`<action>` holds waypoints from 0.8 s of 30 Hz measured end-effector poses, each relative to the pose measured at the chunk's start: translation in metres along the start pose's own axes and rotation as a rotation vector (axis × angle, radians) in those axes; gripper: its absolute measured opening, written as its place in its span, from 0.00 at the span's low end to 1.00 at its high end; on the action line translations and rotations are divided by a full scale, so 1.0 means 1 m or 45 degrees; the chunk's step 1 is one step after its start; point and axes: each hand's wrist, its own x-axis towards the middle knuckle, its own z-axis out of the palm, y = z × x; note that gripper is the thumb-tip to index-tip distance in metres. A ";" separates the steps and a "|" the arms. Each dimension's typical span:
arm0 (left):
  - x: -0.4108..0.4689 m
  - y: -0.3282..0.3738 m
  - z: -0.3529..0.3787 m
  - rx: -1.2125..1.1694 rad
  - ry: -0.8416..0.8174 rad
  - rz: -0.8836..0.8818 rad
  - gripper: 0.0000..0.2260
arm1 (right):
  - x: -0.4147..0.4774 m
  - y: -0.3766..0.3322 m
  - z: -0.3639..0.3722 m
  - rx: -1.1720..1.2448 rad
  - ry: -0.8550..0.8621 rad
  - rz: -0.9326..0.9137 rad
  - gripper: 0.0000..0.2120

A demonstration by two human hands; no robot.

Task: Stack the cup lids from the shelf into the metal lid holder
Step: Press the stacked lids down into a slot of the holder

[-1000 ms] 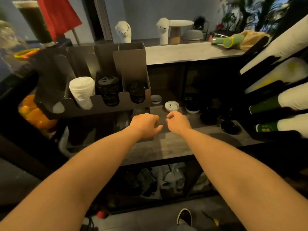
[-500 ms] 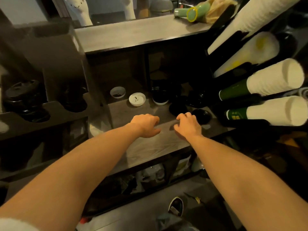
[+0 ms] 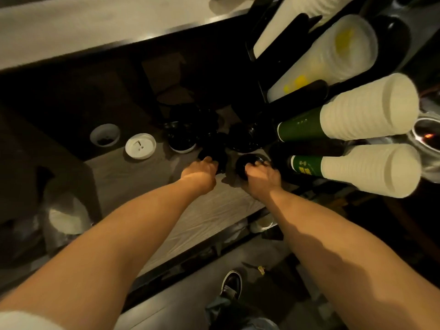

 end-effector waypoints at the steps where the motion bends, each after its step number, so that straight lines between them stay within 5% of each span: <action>1: 0.003 0.001 0.001 -0.026 -0.010 -0.023 0.20 | 0.002 0.002 0.001 -0.006 -0.004 -0.041 0.20; 11: 0.009 0.007 -0.005 0.304 0.117 0.051 0.13 | 0.006 -0.002 0.005 0.061 0.072 -0.211 0.18; 24: -0.024 -0.029 0.000 0.087 0.229 0.131 0.11 | -0.012 -0.032 -0.009 0.409 0.133 -0.132 0.13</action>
